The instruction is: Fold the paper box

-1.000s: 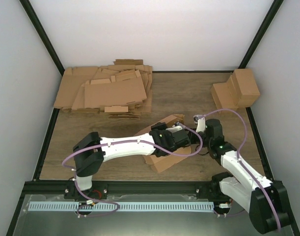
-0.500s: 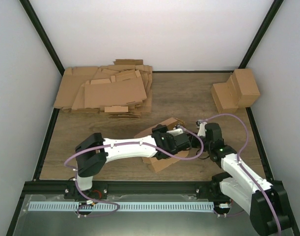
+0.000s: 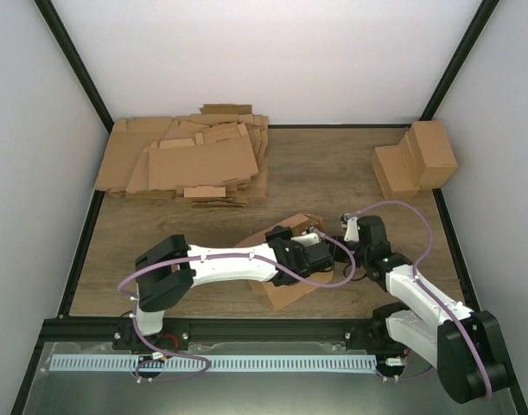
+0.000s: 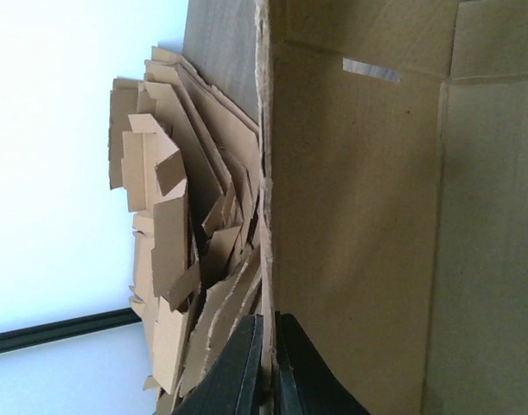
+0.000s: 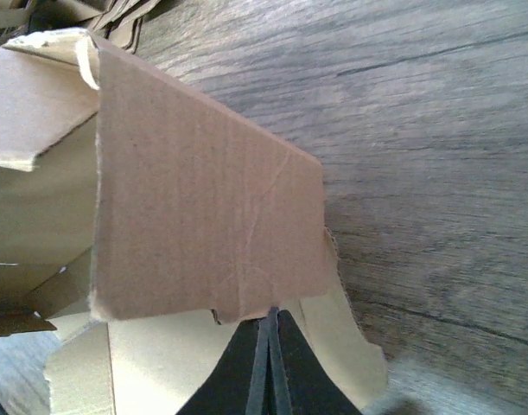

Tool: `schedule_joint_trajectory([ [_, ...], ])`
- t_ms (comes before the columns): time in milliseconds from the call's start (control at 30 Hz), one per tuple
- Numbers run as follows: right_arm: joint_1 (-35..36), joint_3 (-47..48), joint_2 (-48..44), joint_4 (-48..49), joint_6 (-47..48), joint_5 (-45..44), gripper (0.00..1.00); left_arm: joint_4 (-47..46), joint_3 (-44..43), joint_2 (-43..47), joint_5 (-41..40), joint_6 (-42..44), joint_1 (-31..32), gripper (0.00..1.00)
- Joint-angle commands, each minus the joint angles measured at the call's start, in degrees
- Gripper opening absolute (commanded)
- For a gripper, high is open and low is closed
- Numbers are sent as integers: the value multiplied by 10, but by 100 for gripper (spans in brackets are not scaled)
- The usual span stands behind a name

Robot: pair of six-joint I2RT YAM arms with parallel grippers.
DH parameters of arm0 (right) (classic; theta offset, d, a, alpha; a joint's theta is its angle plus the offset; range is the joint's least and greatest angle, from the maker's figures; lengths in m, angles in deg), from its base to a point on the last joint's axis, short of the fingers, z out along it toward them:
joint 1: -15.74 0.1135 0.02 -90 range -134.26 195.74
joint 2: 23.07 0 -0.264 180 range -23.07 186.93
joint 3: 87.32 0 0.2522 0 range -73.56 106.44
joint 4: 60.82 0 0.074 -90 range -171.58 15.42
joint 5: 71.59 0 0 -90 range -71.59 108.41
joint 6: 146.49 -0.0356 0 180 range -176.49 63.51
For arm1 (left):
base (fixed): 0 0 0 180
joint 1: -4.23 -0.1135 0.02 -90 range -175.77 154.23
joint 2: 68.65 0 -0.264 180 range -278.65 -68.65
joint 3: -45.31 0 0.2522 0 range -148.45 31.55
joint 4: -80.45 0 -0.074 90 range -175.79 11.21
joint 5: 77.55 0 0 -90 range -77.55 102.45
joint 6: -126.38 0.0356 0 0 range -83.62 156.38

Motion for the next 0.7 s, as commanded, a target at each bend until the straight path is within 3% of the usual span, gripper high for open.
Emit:
schedule_joint_trajectory([
  [0, 5, 23, 11, 0, -1, 45, 1, -15, 15, -11, 11, -18, 4, 5],
  [467, 10, 71, 23, -35, -2, 71, 1, -27, 28, -17, -2, -23, 4, 5],
  [667, 15, 38, 16, -5, -31, 83, 1, -29, 39, -18, -10, -32, 6, 5],
])
